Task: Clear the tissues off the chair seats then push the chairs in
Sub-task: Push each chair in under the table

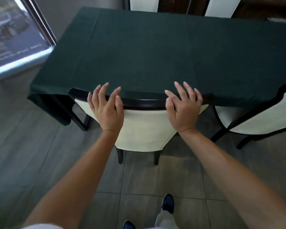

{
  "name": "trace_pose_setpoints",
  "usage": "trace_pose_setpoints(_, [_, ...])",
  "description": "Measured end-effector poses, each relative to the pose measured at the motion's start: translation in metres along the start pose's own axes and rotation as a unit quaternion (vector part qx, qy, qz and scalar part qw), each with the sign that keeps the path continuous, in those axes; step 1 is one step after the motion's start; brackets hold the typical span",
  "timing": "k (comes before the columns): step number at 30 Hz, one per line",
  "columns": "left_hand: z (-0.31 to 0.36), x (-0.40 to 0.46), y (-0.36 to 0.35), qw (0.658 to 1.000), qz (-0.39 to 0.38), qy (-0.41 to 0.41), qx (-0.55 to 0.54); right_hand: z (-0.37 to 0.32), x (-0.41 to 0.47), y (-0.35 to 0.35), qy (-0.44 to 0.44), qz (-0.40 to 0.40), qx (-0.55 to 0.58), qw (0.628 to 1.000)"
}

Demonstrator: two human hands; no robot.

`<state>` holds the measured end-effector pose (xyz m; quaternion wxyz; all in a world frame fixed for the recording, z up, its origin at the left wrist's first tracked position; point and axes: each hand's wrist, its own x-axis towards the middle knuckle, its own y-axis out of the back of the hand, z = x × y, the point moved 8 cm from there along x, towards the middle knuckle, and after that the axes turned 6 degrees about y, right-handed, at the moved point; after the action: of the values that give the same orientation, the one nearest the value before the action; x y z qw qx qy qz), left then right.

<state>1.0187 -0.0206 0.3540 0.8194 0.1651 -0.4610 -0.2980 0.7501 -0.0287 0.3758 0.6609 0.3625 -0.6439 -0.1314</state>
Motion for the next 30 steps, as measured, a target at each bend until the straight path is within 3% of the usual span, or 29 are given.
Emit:
trace_pose_setpoints(6, [-0.013,-0.001,0.003,0.999,-0.009,-0.037,-0.020,-0.017,-0.020,0.000,-0.063,0.000,-0.005,0.998])
trace_pose_setpoints(14, [-0.039,-0.014,0.020,0.999,0.003,-0.039,0.007,-0.045,-0.034,0.004,-0.051,0.005,0.002,0.999])
trace_pose_setpoints(17, [-0.015,-0.028,0.009,0.999,0.002,-0.036,0.013,-0.013,-0.030,0.002,-0.034,0.023,0.001,0.999])
trace_pose_setpoints(22, [0.059,-0.052,-0.030,1.000,-0.018,-0.019,-0.006,0.078,-0.022,-0.012,-0.074,-0.020,-0.009,0.997])
trace_pose_setpoints(30, [0.052,-0.019,-0.041,0.999,-0.005,-0.037,-0.020,0.061,-0.001,-0.019,-0.106,0.009,-0.020,0.994])
